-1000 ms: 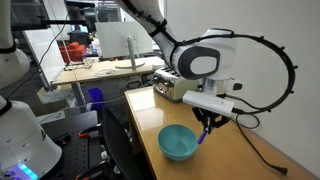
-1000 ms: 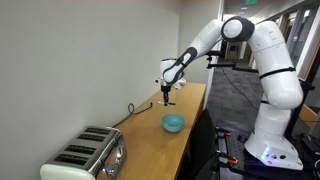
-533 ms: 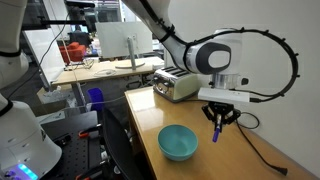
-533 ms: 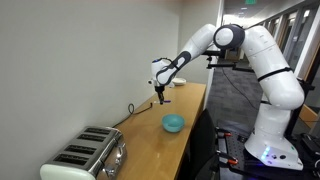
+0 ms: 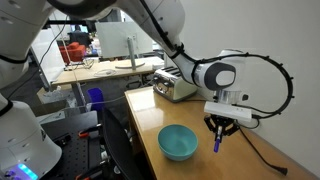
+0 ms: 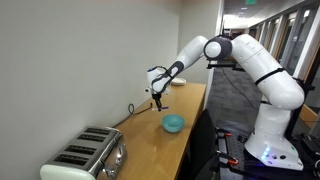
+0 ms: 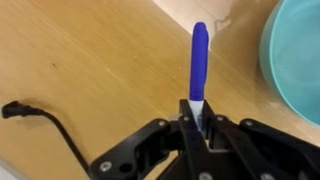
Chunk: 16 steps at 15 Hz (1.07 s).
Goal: Pick up the pen from the light blue bowl and put it on the table.
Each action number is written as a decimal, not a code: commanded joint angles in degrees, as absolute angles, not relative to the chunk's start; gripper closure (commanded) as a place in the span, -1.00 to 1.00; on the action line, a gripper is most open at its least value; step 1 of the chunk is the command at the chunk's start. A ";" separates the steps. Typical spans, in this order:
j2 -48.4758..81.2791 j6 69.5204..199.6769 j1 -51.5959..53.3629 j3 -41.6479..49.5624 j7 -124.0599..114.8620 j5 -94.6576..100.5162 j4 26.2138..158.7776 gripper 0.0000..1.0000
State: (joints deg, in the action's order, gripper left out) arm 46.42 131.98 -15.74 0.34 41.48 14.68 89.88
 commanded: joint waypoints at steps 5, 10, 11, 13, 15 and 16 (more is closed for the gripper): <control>57.52 126.41 -15.21 -0.29 43.01 14.59 75.28 0.93; 59.48 127.01 -15.47 -0.77 42.72 13.95 71.00 0.09; 58.63 128.34 -15.45 -0.52 42.62 14.35 71.94 -0.06; 57.04 129.11 -15.93 -0.78 43.04 14.17 73.43 -0.36; 54.09 129.31 -16.04 -0.77 42.45 14.08 76.84 -0.67; 52.60 128.70 -16.22 -0.95 41.71 13.46 78.29 -0.80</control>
